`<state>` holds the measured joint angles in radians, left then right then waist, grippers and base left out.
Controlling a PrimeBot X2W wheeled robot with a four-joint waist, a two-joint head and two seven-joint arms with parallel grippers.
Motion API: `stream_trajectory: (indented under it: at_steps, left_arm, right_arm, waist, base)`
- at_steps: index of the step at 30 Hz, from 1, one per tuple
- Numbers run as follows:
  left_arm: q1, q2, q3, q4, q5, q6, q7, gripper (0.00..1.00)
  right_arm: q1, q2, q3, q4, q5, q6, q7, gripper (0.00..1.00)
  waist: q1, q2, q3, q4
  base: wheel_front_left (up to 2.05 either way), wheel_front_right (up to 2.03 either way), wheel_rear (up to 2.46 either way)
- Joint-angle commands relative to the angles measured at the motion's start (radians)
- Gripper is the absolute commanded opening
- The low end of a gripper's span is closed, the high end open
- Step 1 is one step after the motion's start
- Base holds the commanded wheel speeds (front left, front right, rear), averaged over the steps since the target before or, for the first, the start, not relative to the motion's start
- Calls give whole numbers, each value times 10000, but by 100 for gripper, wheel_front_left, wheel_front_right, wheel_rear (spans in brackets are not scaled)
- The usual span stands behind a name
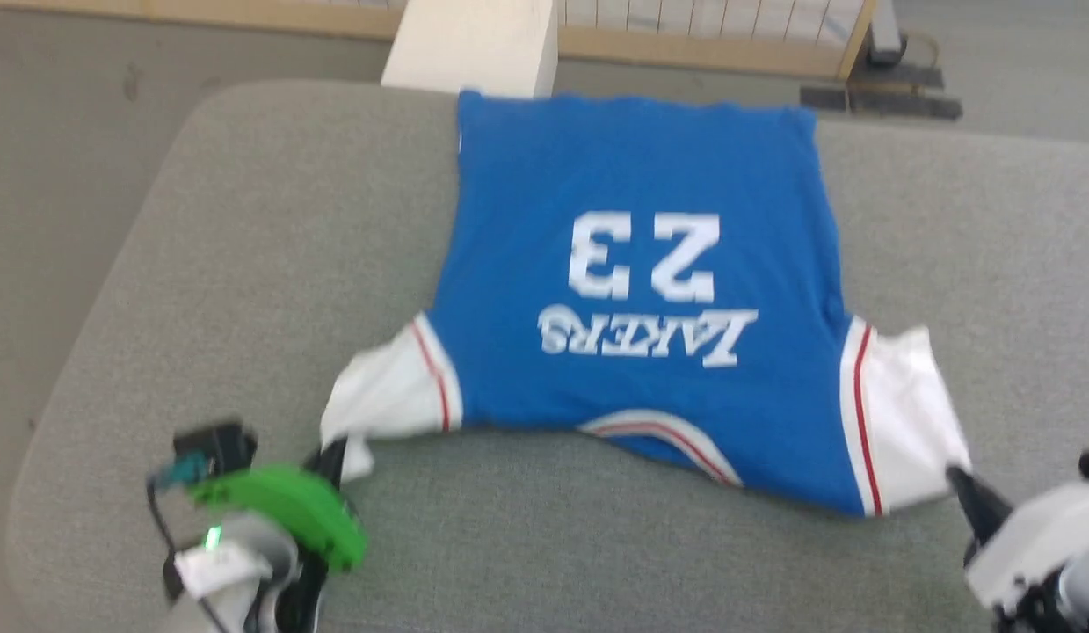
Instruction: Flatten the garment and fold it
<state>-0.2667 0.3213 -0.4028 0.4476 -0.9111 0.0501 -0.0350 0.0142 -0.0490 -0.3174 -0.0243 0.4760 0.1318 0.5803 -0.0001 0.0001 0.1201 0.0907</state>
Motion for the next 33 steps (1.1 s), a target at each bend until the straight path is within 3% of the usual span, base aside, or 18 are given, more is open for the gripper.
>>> stream_trajectory:
  at_steps: [1,8,10,13,20,21,22,23,27,33]
  left_arm:
    - [398,214,103,-175,-97,273,91,0]
    - [1760,1303,16,-1773,182,2073,1545,0]
    - [1938,1385,-16,-2295,133,2402,1921,0]
    - [2042,1464,-180,-2688,206,2602,2223,0]
    - [1988,1258,-376,-2646,211,2624,2299,0]
    - [1967,1210,-384,-2656,192,2587,2265,0]
    - [1959,1180,-386,-2664,179,2563,2234,0]
    - [1947,1173,-384,-2673,181,2544,2201,0]
    - [1969,1054,-215,-2836,10,2462,1979,0]
    - [2144,1041,-112,-3294,6,2604,1781,0]
  right_arm:
    - [278,-12,-44,-204,-188,-11,206,0]
    - [1288,-12,80,-1585,-1727,-11,1952,0]
    - [1320,-12,220,-1863,-2093,-11,2389,0]
    - [1099,-12,704,-1747,-2551,-11,2870,0]
    - [-13,-12,1564,278,-3227,-11,3188,0]
    - [-108,-12,1648,561,-3374,-11,3223,11]
    - [-188,-12,1656,760,-3425,-11,3204,70]
    - [-240,-12,1646,863,-3449,-11,3159,100]
    - [-186,-12,1473,801,-3286,-11,3174,100]
    - [291,-12,281,-750,-2140,-11,3303,100]
  waist:
    - [1,-1,-462,-53]
    - [1,-1,-703,-109]
    - [1,-1,-661,-99]
    - [1,-1,-497,-169]
    - [1,-1,-316,-333]
    - [1,-1,-318,-310]
    - [1,-1,-318,-296]
    - [1,-1,-314,-285]
    - [1,-1,-370,-251]
    - [1,-1,-471,-303]
  base:
    - [0,0,0]
    - [0,0,0]
    - [0,0,0]
    - [0,0,0]
    - [0,0,0]
    - [0,0,0]
    - [0,0,0]
    - [0,0,0]
    - [0,0,0]
    - [0,0,0]
